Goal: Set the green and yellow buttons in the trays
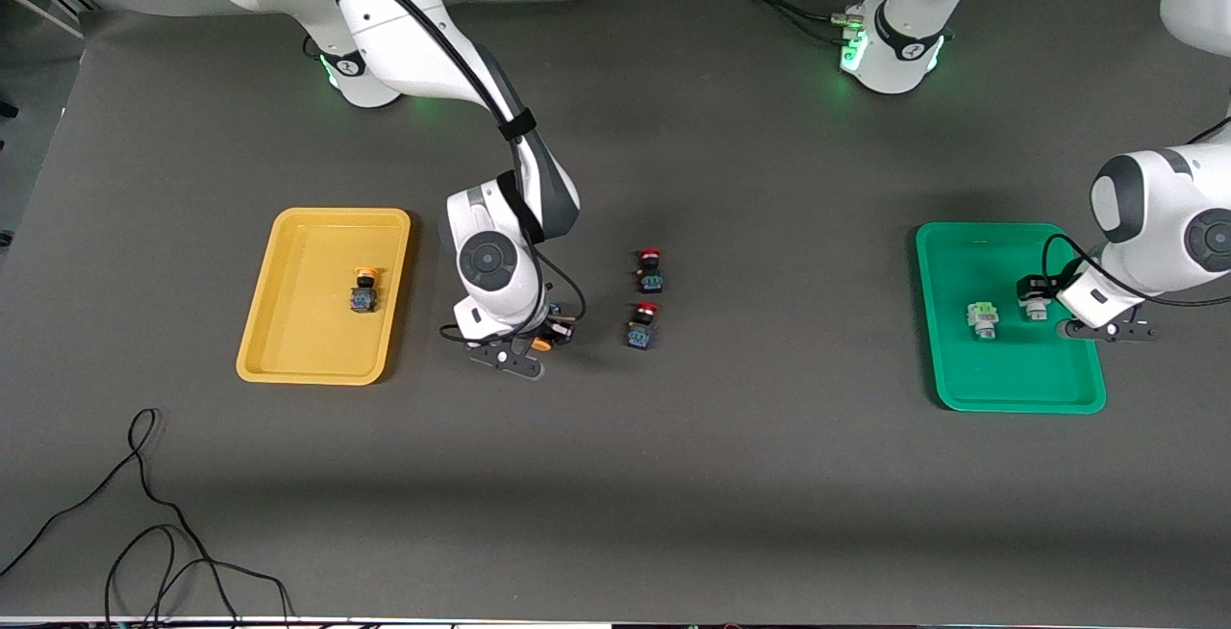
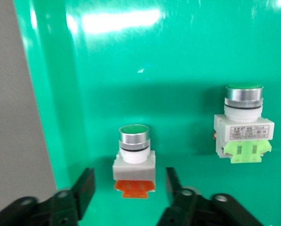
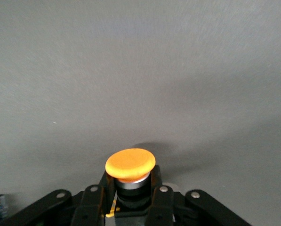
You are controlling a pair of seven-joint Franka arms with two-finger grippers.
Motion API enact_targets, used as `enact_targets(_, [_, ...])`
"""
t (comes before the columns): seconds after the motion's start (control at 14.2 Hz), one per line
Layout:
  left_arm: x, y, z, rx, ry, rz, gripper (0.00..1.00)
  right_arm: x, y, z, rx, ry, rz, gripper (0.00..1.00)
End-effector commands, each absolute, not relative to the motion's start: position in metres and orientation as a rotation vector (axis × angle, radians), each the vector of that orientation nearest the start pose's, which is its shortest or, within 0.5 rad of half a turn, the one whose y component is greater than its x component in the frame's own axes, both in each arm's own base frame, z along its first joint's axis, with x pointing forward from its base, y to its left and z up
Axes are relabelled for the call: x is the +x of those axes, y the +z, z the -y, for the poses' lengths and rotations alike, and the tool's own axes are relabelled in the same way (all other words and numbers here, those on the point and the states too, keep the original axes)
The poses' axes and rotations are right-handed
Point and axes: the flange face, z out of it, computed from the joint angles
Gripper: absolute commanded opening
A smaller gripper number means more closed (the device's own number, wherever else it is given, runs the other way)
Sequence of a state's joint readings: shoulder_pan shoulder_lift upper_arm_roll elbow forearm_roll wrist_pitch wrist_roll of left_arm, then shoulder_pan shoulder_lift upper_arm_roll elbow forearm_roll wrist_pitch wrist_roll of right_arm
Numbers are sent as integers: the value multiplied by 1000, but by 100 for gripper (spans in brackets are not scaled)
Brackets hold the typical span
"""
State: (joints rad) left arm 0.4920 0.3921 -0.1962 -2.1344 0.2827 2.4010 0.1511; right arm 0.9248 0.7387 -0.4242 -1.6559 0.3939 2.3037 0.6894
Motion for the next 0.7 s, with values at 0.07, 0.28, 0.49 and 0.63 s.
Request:
enact_targets(0.07, [566,301,-180,-3005,305,-129,100,589,309,-313,-3060,159,-519,0])
enact_targets(0.28, [589,394,-170,-3012,354,-93,100,595,374,-240,-3062,283,-384,0])
enact_targets(0.49, [582,483,-155,-3060,342,-34,100,595,409,-159,-3076,324,-202,0])
enact_targets(0.63, [568,527,-130,-3087,305,-41,100,590,410,-106,-3057,352,-123,0])
